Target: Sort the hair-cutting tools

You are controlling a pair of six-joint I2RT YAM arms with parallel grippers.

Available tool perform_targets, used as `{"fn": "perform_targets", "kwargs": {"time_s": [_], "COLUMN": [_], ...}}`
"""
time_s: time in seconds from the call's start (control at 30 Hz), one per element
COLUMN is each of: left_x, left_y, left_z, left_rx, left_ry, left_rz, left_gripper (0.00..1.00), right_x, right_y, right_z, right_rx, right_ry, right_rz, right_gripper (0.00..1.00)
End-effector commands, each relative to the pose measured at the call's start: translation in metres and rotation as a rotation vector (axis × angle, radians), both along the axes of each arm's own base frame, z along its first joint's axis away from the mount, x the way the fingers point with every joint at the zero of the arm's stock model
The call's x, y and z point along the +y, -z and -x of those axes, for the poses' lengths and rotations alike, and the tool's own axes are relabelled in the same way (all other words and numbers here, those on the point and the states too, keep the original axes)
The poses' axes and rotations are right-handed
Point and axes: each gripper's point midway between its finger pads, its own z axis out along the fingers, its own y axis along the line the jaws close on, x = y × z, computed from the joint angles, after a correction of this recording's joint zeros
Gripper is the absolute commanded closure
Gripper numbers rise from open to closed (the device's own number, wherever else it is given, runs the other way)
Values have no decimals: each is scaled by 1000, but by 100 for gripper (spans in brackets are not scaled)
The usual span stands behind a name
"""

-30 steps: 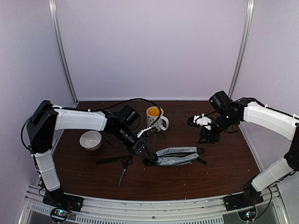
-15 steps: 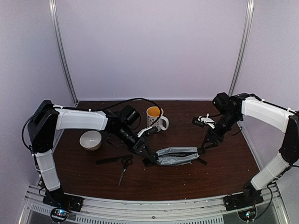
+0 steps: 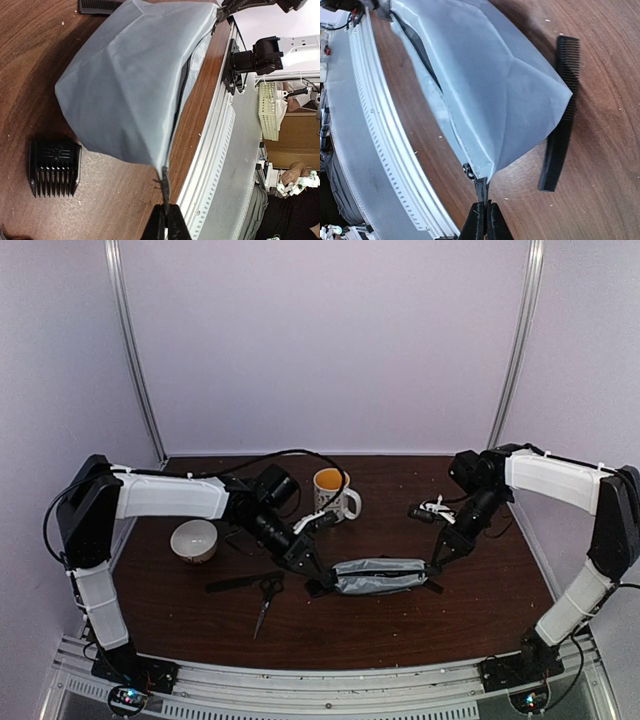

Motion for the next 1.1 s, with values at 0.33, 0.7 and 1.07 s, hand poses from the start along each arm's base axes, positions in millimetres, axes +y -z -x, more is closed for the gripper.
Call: {"fn": "perform_targets", "kwargs": {"time_s": [0.33, 0.7, 1.07], "left_x": [10, 64, 133], "left_y": [4, -28, 42], "left_z": [19, -23, -13], "left_rx": [13, -322, -320], "left_ry": [35, -219, -331], "left_rz": [-57, -278, -602], "left_gripper": [100, 57, 66], "right_x": [1, 1, 2], "right_y": [-4, -53, -70], "right_z": [5, -15, -34], "right_rx": [-9, -211, -472], "right_ry": [8, 11, 5], "right_rz": [-28, -70, -138], "right_gripper": [100, 59, 59]}}
